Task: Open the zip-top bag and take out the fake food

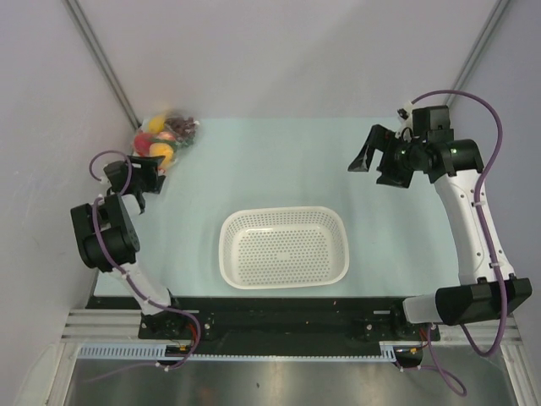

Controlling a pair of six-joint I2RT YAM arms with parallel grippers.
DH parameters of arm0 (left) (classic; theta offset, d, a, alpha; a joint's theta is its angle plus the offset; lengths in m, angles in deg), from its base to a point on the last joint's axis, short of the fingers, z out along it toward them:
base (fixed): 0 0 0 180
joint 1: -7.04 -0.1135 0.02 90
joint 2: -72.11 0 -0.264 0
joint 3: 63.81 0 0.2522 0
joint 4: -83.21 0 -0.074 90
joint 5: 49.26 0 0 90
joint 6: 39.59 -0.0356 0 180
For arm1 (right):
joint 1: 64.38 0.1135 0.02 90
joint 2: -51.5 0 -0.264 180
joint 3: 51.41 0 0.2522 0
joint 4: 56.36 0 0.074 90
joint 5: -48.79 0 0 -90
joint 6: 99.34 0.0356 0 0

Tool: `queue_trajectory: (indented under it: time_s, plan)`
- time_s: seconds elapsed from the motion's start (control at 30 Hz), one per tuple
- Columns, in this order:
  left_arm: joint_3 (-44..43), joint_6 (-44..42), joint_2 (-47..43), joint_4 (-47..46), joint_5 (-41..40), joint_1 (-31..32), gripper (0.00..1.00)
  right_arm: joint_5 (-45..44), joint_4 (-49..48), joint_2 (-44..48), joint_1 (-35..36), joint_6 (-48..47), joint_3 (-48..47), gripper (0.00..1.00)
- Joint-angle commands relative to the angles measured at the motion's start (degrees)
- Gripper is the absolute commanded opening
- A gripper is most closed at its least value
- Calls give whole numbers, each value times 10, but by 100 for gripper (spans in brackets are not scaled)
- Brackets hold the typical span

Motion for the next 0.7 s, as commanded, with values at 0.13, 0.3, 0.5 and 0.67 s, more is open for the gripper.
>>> queue_trajectory:
  time_s: [0.13, 0.3, 0.5, 0.67]
  plan:
    - [-15, 52, 76, -157, 7, -4, 72, 11, -29, -27, -27, -9, -50, 100]
    - [-44, 51, 118, -166, 18, -4, 68, 11, -35, -41, -29, 1, -58, 100]
    - [-72, 49, 143, -174, 29, -4, 47, 27, -52, -62, -30, 14, -61, 100]
    - [-77, 26, 136, -167, 43, -3, 24, 49, -92, -80, -28, 27, -53, 99]
